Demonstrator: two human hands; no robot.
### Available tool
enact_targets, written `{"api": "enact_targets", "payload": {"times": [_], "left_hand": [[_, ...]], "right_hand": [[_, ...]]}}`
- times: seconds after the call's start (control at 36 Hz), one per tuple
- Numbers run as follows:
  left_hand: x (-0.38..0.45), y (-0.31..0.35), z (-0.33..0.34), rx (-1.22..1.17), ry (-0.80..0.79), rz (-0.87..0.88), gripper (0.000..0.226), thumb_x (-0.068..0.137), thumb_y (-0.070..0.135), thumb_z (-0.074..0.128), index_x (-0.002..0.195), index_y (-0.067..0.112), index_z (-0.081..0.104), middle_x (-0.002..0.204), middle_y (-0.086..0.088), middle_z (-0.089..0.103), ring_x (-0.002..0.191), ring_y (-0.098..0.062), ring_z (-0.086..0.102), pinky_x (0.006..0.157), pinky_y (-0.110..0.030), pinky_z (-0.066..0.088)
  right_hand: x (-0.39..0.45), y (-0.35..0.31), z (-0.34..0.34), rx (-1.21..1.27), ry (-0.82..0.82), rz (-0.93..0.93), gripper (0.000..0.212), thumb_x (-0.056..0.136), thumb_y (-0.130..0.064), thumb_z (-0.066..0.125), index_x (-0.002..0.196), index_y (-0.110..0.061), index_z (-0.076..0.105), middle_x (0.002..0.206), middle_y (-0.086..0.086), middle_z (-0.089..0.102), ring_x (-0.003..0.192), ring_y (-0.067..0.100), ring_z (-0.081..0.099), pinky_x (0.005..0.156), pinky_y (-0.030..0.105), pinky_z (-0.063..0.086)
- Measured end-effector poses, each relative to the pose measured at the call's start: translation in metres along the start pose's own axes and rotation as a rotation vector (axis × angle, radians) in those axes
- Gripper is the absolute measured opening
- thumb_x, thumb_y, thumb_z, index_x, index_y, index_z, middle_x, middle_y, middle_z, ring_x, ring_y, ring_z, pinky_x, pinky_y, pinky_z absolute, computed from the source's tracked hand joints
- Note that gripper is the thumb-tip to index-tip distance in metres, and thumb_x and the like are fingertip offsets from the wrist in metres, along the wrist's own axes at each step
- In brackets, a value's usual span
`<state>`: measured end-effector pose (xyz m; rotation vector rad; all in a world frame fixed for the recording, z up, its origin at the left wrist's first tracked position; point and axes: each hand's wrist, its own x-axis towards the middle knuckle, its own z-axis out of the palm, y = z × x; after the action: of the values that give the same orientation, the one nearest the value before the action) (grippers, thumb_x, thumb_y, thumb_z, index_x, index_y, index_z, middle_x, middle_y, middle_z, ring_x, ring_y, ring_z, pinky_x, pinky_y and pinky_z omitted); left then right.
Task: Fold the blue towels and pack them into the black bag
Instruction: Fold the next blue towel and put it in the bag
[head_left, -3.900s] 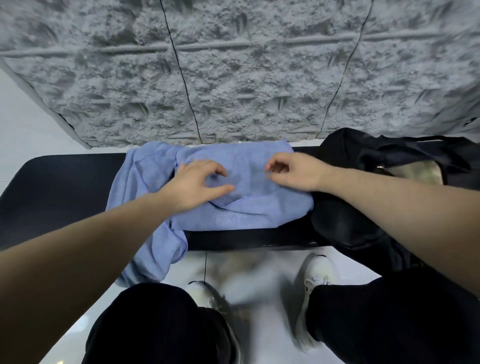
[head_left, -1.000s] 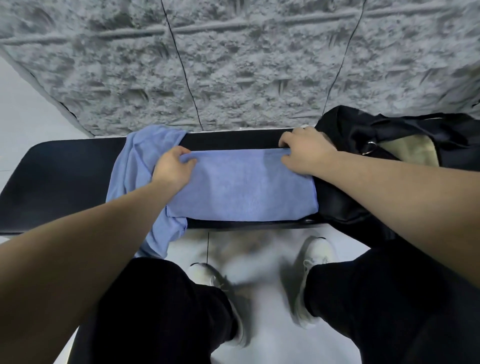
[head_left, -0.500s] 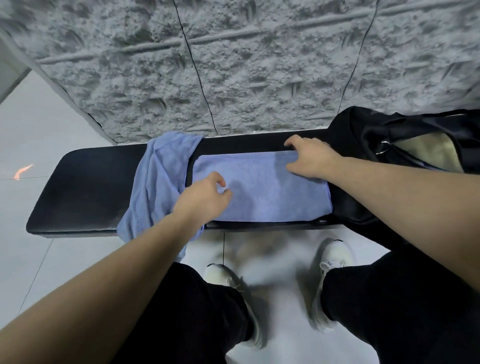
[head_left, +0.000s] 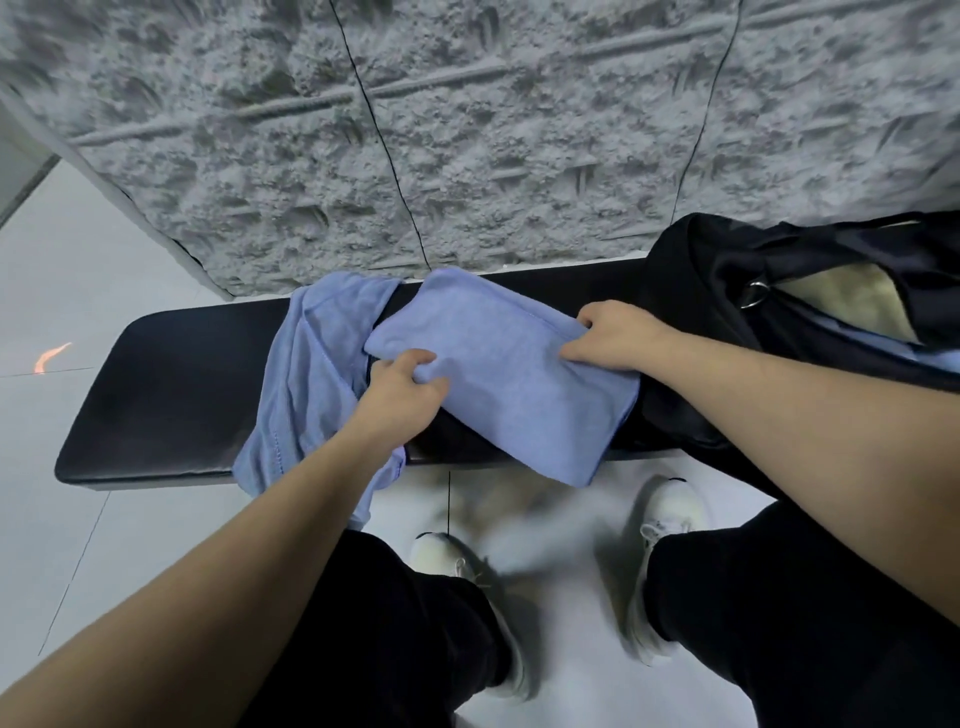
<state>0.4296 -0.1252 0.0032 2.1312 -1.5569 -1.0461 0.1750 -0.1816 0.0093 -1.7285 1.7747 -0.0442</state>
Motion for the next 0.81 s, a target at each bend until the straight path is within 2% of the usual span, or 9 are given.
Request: {"api": "enact_targets", "payload": {"times": [0.08, 0.14, 0.22, 0.28, 0.39, 0.5, 0.61, 0.72, 0.81], "left_hand": [[0.007, 0.007, 0.006, -0.131, 0.022, -0.035, 0.042, 0.095, 0.034, 0.056, 0.136, 0.028, 0.050, 0.143, -0.004, 0.039, 0.098, -0.022, 0.060, 0.083, -0.031, 0.052], [0.010, 0.011, 0.009, -0.177, 0.068, -0.032, 0.043, 0.095, 0.030, 0.057, 0.137, 0.026, 0.051, 0.149, -0.001, 0.032, 0.105, -0.022, 0.057, 0.090, -0.034, 0.051], [0.015, 0.015, 0.013, -0.157, 0.118, -0.014, 0.042, 0.097, 0.017, 0.056, 0.138, 0.023, 0.049, 0.148, -0.002, 0.026, 0.099, -0.016, 0.046, 0.083, -0.024, 0.039], [0.021, 0.017, 0.016, -0.168, 0.148, -0.021, 0.042, 0.096, 0.008, 0.053, 0.135, 0.023, 0.051, 0.144, -0.004, 0.028, 0.086, -0.018, 0.050, 0.070, -0.025, 0.043], [0.038, 0.021, 0.019, -0.199, 0.211, 0.019, 0.043, 0.091, -0.004, 0.049, 0.119, 0.027, 0.055, 0.132, -0.005, 0.034, 0.065, -0.017, 0.048, 0.046, -0.019, 0.041], [0.060, 0.030, 0.025, -0.251, 0.257, 0.063, 0.039, 0.090, -0.007, 0.050, 0.111, 0.025, 0.060, 0.127, -0.003, 0.037, 0.066, -0.017, 0.049, 0.050, -0.023, 0.046], [0.080, 0.043, 0.031, -0.326, 0.291, 0.072, 0.037, 0.088, -0.008, 0.049, 0.109, 0.020, 0.063, 0.129, -0.004, 0.043, 0.069, -0.007, 0.050, 0.051, -0.014, 0.044], [0.096, 0.055, 0.032, -0.427, 0.281, 0.009, 0.039, 0.087, -0.006, 0.049, 0.092, 0.031, 0.061, 0.128, -0.008, 0.053, 0.072, -0.016, 0.055, 0.049, -0.021, 0.041], [0.103, 0.058, 0.031, -0.480, 0.274, -0.033, 0.040, 0.087, -0.004, 0.051, 0.084, 0.036, 0.056, 0.129, -0.008, 0.054, 0.076, -0.017, 0.058, 0.049, -0.025, 0.043]], "right_hand": [[-0.006, 0.000, 0.003, 0.043, -0.033, 0.016, 0.028, 0.079, -0.040, 0.069, 0.080, -0.016, 0.054, 0.085, 0.001, 0.060, 0.077, 0.019, 0.056, 0.062, 0.031, 0.041], [-0.010, 0.000, 0.003, 0.078, -0.048, 0.027, 0.030, 0.078, -0.040, 0.070, 0.082, -0.015, 0.054, 0.087, 0.002, 0.061, 0.076, 0.019, 0.056, 0.063, 0.032, 0.041], [-0.015, -0.001, 0.001, 0.123, -0.072, 0.035, 0.034, 0.077, -0.038, 0.074, 0.093, -0.012, 0.058, 0.095, 0.004, 0.064, 0.081, 0.019, 0.058, 0.064, 0.031, 0.042], [-0.020, 0.000, 0.002, 0.214, -0.165, 0.077, 0.038, 0.077, -0.034, 0.079, 0.102, -0.014, 0.059, 0.100, 0.003, 0.064, 0.086, 0.019, 0.061, 0.064, 0.029, 0.044], [-0.026, 0.008, 0.005, 0.335, -0.311, 0.144, 0.032, 0.081, -0.026, 0.078, 0.107, -0.021, 0.060, 0.092, -0.003, 0.062, 0.070, 0.013, 0.054, 0.049, 0.022, 0.037], [-0.024, 0.008, 0.011, 0.385, -0.337, 0.154, 0.028, 0.087, -0.021, 0.074, 0.111, -0.016, 0.062, 0.084, 0.000, 0.064, 0.060, 0.014, 0.057, 0.039, 0.017, 0.038], [-0.024, 0.005, 0.017, 0.498, -0.368, 0.182, 0.028, 0.090, -0.017, 0.072, 0.114, -0.009, 0.061, 0.092, 0.012, 0.070, 0.061, 0.022, 0.067, 0.045, 0.030, 0.054], [-0.025, 0.002, 0.012, 0.475, -0.447, 0.175, 0.029, 0.088, -0.018, 0.073, 0.112, -0.009, 0.059, 0.095, 0.010, 0.068, 0.063, 0.019, 0.067, 0.050, 0.029, 0.057], [-0.026, 0.003, 0.011, 0.442, -0.472, 0.193, 0.035, 0.088, -0.013, 0.072, 0.117, -0.006, 0.055, 0.107, 0.018, 0.068, 0.069, 0.023, 0.069, 0.054, 0.031, 0.059]]}}
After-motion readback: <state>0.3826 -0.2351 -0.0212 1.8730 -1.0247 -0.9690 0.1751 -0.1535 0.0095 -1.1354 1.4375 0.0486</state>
